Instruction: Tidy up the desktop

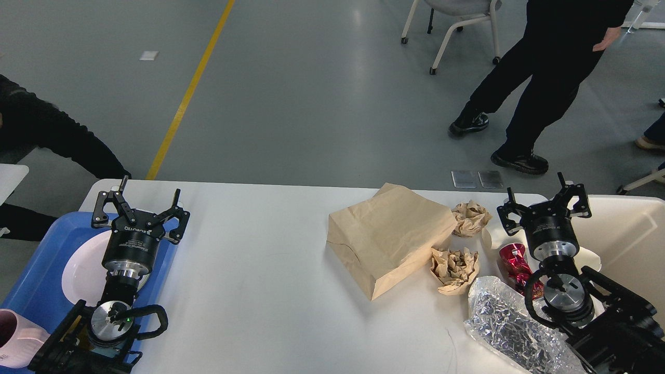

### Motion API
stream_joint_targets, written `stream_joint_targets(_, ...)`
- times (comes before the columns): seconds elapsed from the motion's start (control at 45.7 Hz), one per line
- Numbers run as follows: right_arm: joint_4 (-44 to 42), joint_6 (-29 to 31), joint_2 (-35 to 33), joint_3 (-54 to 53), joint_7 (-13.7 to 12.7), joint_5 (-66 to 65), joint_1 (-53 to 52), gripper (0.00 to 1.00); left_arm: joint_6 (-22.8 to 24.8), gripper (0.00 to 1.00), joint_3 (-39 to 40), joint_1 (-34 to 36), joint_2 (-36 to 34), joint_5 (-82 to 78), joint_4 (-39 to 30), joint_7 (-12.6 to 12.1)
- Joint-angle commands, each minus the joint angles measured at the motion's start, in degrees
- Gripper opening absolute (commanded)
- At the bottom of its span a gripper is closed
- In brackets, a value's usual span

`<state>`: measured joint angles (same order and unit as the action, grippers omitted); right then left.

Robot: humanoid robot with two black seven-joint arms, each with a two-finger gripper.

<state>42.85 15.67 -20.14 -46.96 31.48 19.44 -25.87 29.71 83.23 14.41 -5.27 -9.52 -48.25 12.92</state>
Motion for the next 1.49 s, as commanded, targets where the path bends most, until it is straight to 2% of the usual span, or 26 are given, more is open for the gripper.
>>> stream_joint_targets(0.0, 0.22, 0.85, -2.27, -2.87, -0.02, 0.08, 0.03, 1.0, 0.0, 0.96, 0.0, 0.0, -0.01, 0.03, 0.0, 0.0)
stream_joint_targets(0.307, -0.84, 0.59, -7.02, -2.61, -0.63, -0.01, 0.91, 1.0, 0.0, 0.96, 0.0, 0.0, -0.01, -0.06, 0.0, 0.0)
stream_joint_targets(0.745, -0.31, 1.65, -6.14, -2.43, -0.63, 0.08, 5.56, 1.0, 0.0, 0.96, 0.0, 0.0, -0.01, 0.03, 0.0, 0.0)
stream_joint_targets(0.985, 0.57, 2.17, -3.5, -2.34, -0.63, -0.19, 5.92, 1.0, 0.0, 0.96, 0.09, 0.0, -0.01, -0.06, 0.0, 0.0)
stream_joint_targets(1.292, 5.05, 3.58, -4.47, -1.29, -3.09, -0.71, 4.6, 1.0, 0.0, 0.96, 0.0, 0.0, 0.08, -0.06, 0.0, 0.09)
stream_joint_targets(1.38, 7.42, 3.84, -6.31, -1.11, -4.94, -2.03, 4.42, 1.0, 0.0, 0.96, 0.0, 0.0, -0.01, 0.03, 0.0, 0.0)
stream_joint_targets(1.467, 8.92, 3.93, -7.72, -1.11, -5.12, -2.56, 4.51, 1.0, 0.0, 0.96, 0.0, 0.0, 0.08, 0.03, 0.0, 0.0)
